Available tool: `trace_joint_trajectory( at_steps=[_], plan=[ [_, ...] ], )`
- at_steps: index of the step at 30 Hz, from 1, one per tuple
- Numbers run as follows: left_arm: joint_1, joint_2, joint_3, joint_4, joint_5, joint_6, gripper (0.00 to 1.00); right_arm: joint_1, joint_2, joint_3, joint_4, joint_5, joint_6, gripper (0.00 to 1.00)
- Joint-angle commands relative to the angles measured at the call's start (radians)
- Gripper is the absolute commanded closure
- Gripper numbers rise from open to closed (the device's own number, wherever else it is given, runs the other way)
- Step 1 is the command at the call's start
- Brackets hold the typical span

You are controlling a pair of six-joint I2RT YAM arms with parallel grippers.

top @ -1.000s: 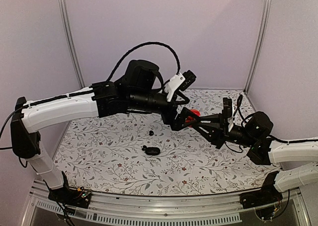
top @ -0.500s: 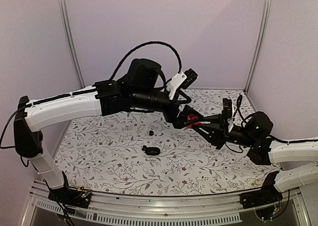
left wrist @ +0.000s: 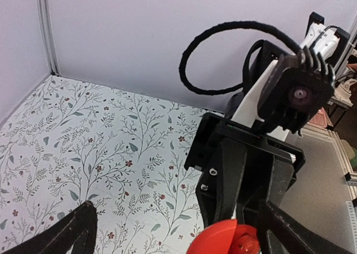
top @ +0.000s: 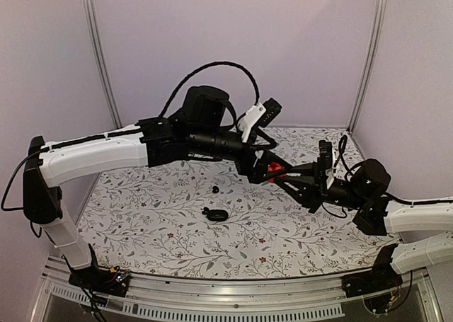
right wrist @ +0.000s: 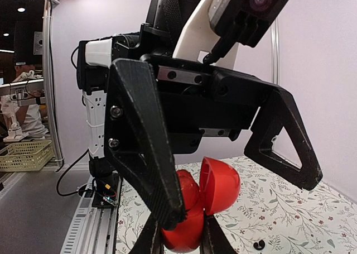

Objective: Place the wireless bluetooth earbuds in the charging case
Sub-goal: Adjust the right earbud in the right side groove of the charging case, then close the charging case with the earbuds inside.

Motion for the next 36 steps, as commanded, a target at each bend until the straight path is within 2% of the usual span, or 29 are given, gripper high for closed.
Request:
trace_joint_trajectory(
  at_steps=[1,10,18,25,31,36],
  plan=[
    [0.007,-0.039,-0.016,0.038,0.056,-0.012,0.00,0.001,-0.014,0.022,0.024,0.018,0.003,1.00],
    [0.030,-0.159,-0.024,0.048,0.065,0.021,0.00,-0.001,-0.034,0.009,0.007,0.030,0.008,1.00],
    [0.067,-0.238,-0.180,0.113,0.109,0.041,0.00,-0.001,-0.053,0.014,-0.019,0.017,0.007,1.00],
    [0.056,-0.276,-0.322,0.239,0.188,0.172,0.00,-0.001,-0.058,0.034,-0.067,-0.035,0.012,1.00],
    [0.024,-0.275,-0.315,0.252,0.078,0.200,0.00,-0.001,-0.060,0.040,-0.094,-0.046,0.013,1.00],
    [0.010,-0.229,-0.217,0.200,-0.013,0.155,0.00,-0.001,-0.045,0.056,-0.119,-0.075,0.001,1.00]
  ],
)
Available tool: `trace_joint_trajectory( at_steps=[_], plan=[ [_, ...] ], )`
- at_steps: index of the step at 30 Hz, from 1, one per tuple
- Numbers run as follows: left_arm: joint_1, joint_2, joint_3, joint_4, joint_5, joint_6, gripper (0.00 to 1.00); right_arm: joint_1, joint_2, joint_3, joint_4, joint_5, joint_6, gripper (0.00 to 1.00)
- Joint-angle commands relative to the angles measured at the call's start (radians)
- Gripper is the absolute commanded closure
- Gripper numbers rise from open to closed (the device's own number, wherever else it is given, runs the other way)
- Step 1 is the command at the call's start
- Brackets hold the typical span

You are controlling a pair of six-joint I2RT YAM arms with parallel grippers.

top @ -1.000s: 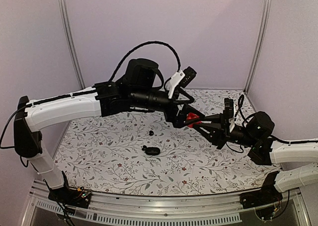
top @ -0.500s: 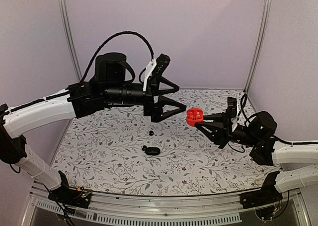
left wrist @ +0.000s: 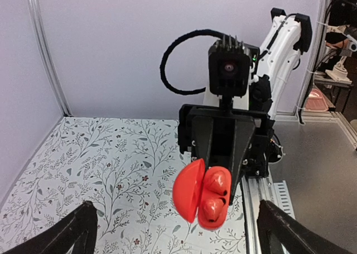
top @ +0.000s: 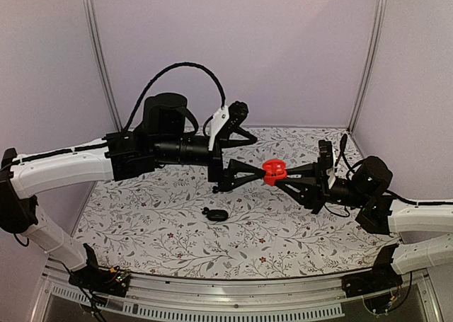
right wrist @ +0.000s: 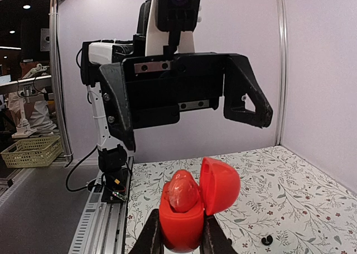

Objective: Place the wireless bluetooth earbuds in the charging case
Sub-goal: Close the charging case with the earbuds inside.

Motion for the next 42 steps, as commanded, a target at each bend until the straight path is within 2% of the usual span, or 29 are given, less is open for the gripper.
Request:
trace_joint_trajectory(
  at_steps=[1,18,42],
  plan=[
    [-0.021,0.034,0.111,-0.026,-0.086,-0.027,0.00,-0.001,0.002,0.041,-0.028,-0.038,-0.003,1.00],
    [-0.051,0.144,0.246,-0.154,-0.127,-0.039,0.00,-0.001,0.014,0.059,-0.054,-0.048,-0.018,1.00],
    [-0.065,0.194,0.257,-0.226,-0.131,-0.015,0.00,-0.001,-0.028,0.053,-0.059,-0.037,-0.032,1.00]
  ],
)
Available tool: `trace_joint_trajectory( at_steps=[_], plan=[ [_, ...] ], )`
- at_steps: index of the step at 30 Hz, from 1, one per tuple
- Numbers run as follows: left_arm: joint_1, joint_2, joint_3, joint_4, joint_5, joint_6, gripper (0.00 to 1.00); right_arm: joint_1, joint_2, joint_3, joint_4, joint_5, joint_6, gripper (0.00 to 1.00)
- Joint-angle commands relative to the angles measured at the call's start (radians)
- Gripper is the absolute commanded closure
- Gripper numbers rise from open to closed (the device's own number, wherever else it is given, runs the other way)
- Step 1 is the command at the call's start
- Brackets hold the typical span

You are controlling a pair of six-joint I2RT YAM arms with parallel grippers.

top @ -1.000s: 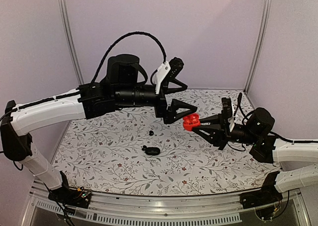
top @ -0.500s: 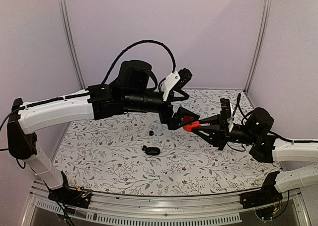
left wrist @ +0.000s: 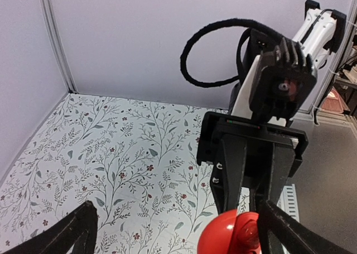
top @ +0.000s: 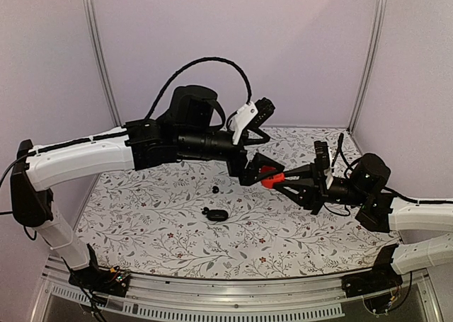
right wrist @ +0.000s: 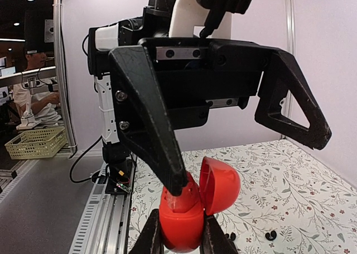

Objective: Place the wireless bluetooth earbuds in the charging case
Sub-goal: Close the charging case with the earbuds inside.

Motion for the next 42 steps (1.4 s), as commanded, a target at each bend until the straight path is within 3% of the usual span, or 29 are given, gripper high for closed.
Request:
trace_joint_trajectory(
  at_steps=[1,16,42],
  plan=[
    [-0.024,0.037,0.032,-0.057,0.002,0.028,0.00,-0.001,-0.034,0.024,0.015,0.001,-0.005,1.00],
    [-0.025,-0.103,-0.002,-0.033,0.029,0.154,0.00,-0.001,-0.031,0.014,0.003,0.023,0.009,1.00],
    [-0.033,-0.060,-0.103,0.008,0.186,0.137,0.00,-0.001,-0.039,0.058,-0.014,-0.004,0.003,1.00]
  ],
)
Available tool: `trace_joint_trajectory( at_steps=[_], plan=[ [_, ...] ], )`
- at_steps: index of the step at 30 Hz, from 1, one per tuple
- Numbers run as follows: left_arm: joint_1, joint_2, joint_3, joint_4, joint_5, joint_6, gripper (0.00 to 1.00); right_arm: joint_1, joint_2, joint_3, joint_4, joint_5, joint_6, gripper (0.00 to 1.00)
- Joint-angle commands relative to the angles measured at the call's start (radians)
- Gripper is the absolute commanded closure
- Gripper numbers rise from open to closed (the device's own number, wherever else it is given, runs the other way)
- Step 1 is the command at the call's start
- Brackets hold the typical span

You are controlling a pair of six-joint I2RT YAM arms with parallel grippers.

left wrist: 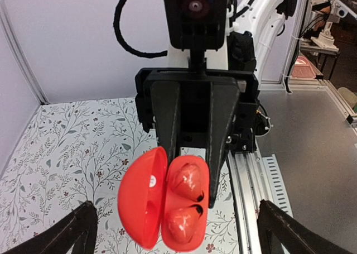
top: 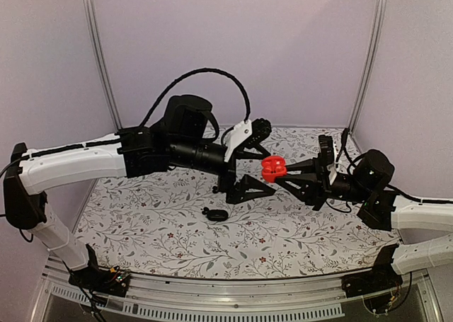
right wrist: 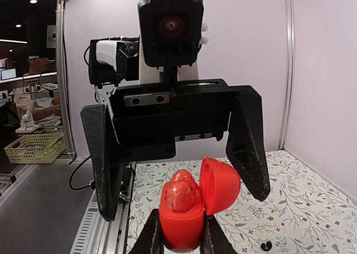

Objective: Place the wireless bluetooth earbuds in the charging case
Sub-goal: Close the charging case with the earbuds inside.

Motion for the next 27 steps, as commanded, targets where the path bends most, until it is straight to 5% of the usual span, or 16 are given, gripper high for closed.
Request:
trace_joint_trajectory(
  at_steps=[1,12,27],
  plan=[
    [-0.019,-0.003,-0.024,0.039,0.058,0.008,0.00,-0.001,-0.018,0.027,-0.004,-0.005,0.003,1.00],
    [-0.072,-0.054,-0.074,0.094,0.034,0.083,0.01,-0.002,-0.016,0.023,-0.005,0.020,0.020,1.00],
    [-0.159,-0.085,-0.121,0.110,-0.202,0.227,0.04,-0.017,-0.010,0.023,0.000,0.051,0.096,1.00]
  ],
)
